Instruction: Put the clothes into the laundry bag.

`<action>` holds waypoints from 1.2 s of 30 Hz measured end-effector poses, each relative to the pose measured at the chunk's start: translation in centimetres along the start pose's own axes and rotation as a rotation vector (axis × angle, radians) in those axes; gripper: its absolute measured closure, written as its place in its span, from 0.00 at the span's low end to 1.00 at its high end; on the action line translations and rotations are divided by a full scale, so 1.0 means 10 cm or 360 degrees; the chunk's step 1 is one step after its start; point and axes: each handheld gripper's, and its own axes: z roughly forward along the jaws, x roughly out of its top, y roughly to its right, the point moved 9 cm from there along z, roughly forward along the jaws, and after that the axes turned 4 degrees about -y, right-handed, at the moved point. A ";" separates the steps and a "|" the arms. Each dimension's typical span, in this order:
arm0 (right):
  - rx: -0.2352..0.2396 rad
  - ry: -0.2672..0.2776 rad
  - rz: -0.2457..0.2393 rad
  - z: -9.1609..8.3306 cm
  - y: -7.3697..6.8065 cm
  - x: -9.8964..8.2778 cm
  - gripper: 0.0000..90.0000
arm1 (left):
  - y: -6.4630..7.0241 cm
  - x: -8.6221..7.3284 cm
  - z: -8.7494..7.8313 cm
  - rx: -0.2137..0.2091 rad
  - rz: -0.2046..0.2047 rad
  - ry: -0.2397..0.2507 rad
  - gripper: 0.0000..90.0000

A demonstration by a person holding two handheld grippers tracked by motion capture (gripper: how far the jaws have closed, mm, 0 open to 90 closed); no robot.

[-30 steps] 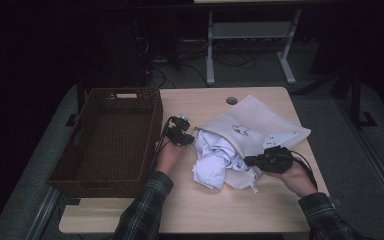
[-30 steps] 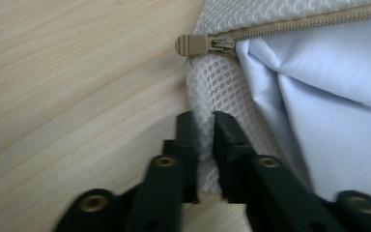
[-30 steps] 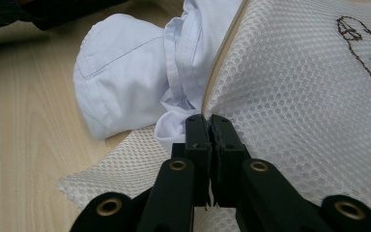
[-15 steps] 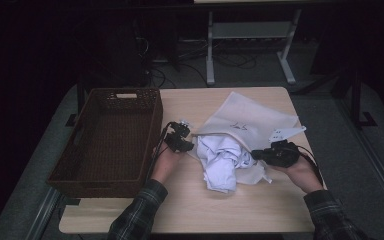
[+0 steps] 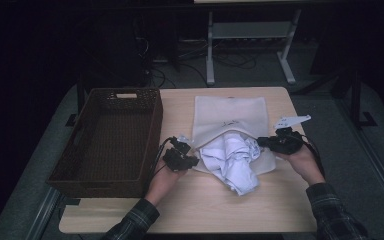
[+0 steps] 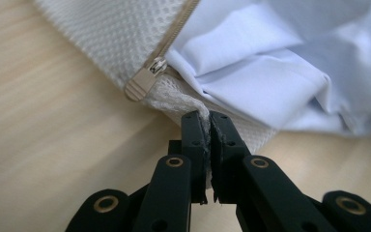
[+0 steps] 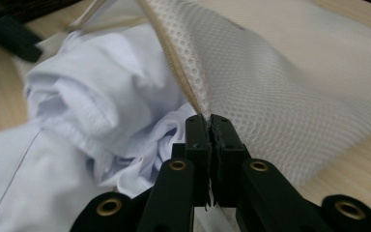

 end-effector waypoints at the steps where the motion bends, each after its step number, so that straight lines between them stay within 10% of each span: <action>1: -0.0010 0.0006 0.0006 0.01 0.03 0.01 0.96 | 0.07 -0.07 0.00 -0.0022 0.0011 0.0011 0.95; 9: -0.0030 0.0014 0.0058 0.12 0.12 0.02 0.93 | 0.23 -0.23 -0.02 -0.0080 0.0022 0.0132 0.95; 12: 0.0023 0.0014 0.0075 0.04 0.03 0.03 0.78 | 0.23 -0.26 -0.03 -0.0111 0.0015 0.0139 0.95; 20: 0.0144 -0.0013 0.0000 -0.19 -0.41 -0.01 0.62 | 0.24 -0.26 -0.06 -0.0073 0.0094 0.0142 0.95; 23: 0.0230 -0.0014 -0.0083 -0.22 -0.79 -0.03 0.61 | 0.25 -0.27 -0.06 -0.0068 0.0110 0.0140 0.95; 36: 0.0282 -0.0171 -0.0284 0.19 -1.44 0.05 0.62 | 0.25 -0.29 -0.05 -0.0059 0.0133 0.0146 0.95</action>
